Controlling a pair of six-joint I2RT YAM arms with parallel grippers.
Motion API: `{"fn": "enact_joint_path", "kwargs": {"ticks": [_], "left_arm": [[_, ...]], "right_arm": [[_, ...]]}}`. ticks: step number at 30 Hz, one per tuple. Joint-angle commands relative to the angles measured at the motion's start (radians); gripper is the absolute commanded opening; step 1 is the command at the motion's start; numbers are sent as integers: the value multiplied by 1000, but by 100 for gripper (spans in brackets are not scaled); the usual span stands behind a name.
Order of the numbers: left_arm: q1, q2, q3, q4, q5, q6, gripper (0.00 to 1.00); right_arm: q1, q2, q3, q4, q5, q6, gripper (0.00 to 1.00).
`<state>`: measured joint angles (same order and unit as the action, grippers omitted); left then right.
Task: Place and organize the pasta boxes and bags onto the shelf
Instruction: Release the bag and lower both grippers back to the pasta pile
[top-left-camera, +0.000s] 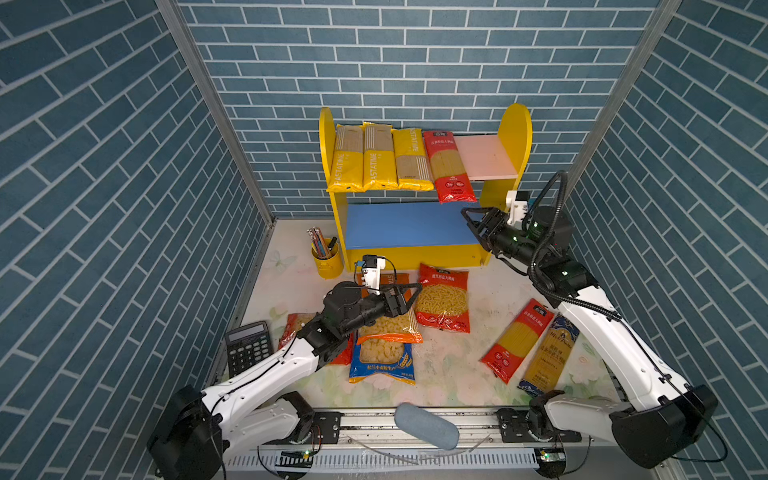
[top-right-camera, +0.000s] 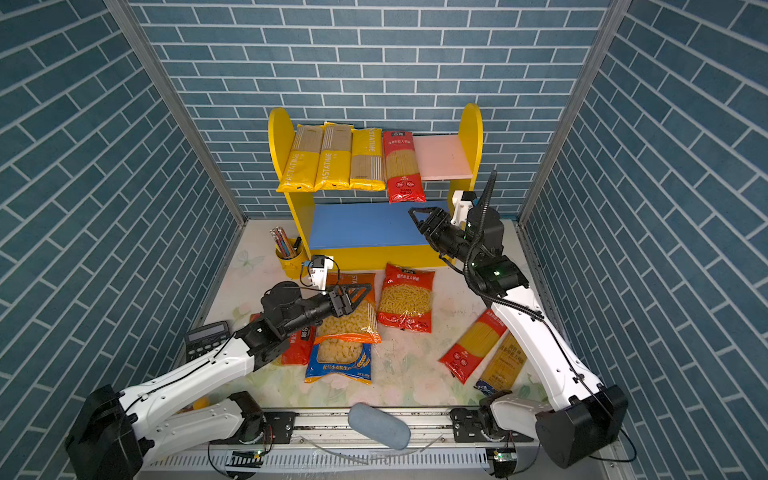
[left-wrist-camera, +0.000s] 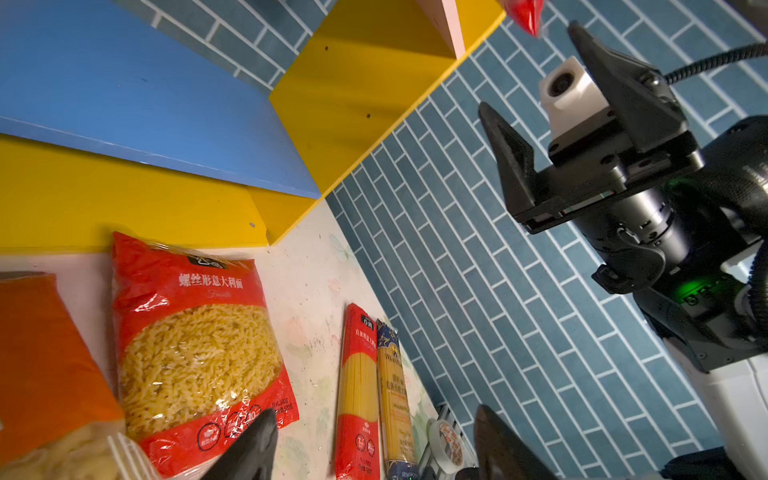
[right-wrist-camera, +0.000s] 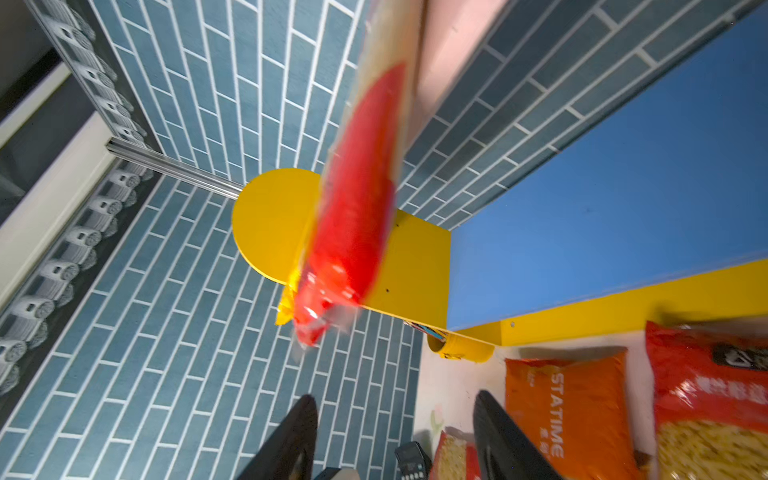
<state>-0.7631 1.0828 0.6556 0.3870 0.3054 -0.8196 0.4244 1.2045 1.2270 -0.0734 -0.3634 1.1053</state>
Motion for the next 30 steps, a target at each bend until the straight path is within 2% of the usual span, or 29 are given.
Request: {"fn": "enact_joint_path", "kwargs": {"ticks": [1, 4, 9, 11, 14, 18, 22, 30], "left_arm": [[-80, 48, 73, -100, -84, 153, 75], [-154, 128, 123, -151, -113, 221, 75], [-236, 307, 212, -179, -105, 280, 75], [-262, 380, 253, -194, -97, 296, 75], [-296, 478, 301, -191, -78, 296, 75], [-333, 563, 340, -158, -53, 273, 75], [-349, 601, 352, -133, -45, 256, 75], [-351, 599, 339, -136, -48, 263, 75]], "right_arm": [[-3, -99, -122, -50, 15, -66, 60], [-3, -195, -246, -178, 111, -121, 59], [-4, -291, -471, -385, 268, -135, 58], [-3, -302, -508, -526, 416, -132, 59], [-4, -337, -575, -633, 582, -123, 63], [-32, -398, -655, -738, 692, -54, 73], [-82, -479, -735, -763, 699, 16, 76], [-195, -508, -864, -633, 527, 43, 73]]}}
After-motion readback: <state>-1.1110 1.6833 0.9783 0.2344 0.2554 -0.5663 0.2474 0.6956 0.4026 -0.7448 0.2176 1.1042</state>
